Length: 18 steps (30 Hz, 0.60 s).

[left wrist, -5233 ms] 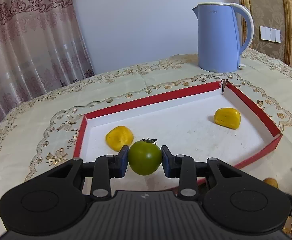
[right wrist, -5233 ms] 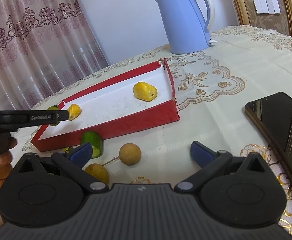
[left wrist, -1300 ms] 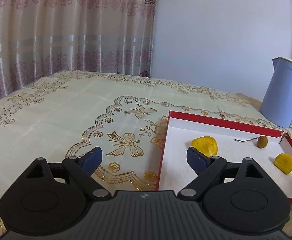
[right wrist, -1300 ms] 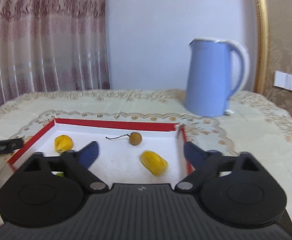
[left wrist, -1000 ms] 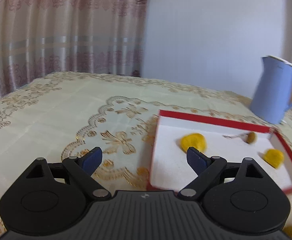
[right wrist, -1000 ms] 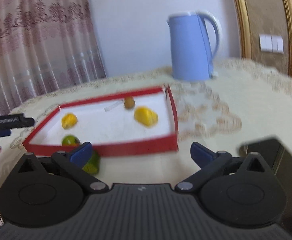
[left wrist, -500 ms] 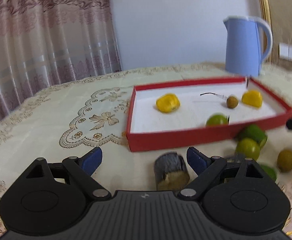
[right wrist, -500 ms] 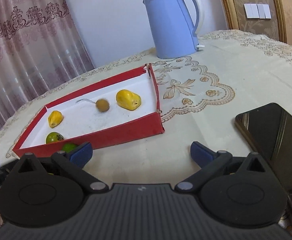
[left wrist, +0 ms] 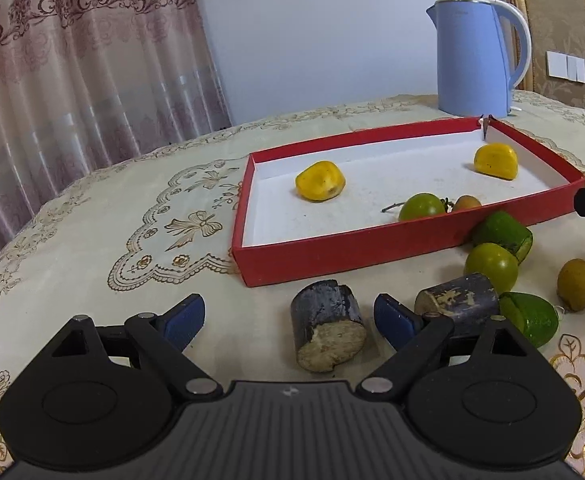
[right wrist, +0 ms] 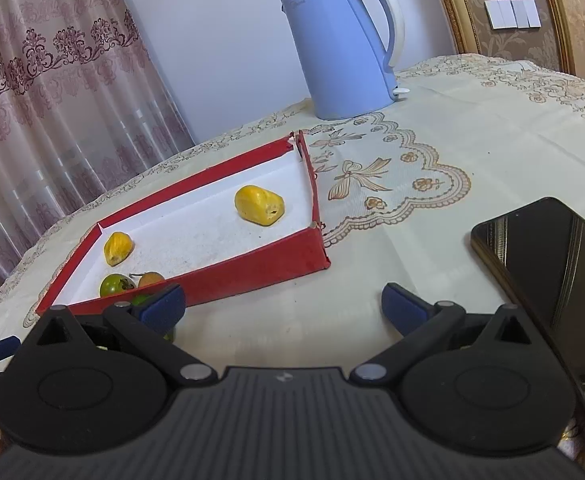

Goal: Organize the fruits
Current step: 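Move the left tool toward the dark cylindrical piece beside the tray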

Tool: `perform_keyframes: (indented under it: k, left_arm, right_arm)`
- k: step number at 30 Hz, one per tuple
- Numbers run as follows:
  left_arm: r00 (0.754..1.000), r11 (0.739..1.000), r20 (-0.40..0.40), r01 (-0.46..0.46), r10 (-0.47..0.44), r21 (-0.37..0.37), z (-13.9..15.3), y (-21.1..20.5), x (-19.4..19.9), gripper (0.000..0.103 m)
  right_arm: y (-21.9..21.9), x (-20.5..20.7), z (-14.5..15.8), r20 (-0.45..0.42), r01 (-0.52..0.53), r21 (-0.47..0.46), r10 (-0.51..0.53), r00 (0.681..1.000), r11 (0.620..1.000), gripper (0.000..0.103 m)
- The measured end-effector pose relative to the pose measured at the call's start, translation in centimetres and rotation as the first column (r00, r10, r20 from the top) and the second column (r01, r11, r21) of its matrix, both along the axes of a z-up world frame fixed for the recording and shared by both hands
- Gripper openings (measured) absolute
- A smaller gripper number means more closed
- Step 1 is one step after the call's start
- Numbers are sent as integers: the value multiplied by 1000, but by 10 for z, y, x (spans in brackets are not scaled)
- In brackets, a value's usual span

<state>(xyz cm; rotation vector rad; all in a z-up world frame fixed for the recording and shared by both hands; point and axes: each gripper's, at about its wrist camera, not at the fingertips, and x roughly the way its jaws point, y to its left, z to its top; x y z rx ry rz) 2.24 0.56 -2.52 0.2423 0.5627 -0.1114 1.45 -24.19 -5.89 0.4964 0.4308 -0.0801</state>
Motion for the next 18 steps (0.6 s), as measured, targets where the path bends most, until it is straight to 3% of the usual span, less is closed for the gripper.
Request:
perform_keyframes:
  k: [10,18]
  left_arm:
    - [998,999,-58,-6,3,-49,-1,6,8,92]
    - [995,993,-97,-34,23,-114,-2,13,11,95]
  right_arm:
    - [8,4,3,-38,2,-62,-4,999,998,103]
    - [31,17,7,-130,-4,-218,-25,991,976,103]
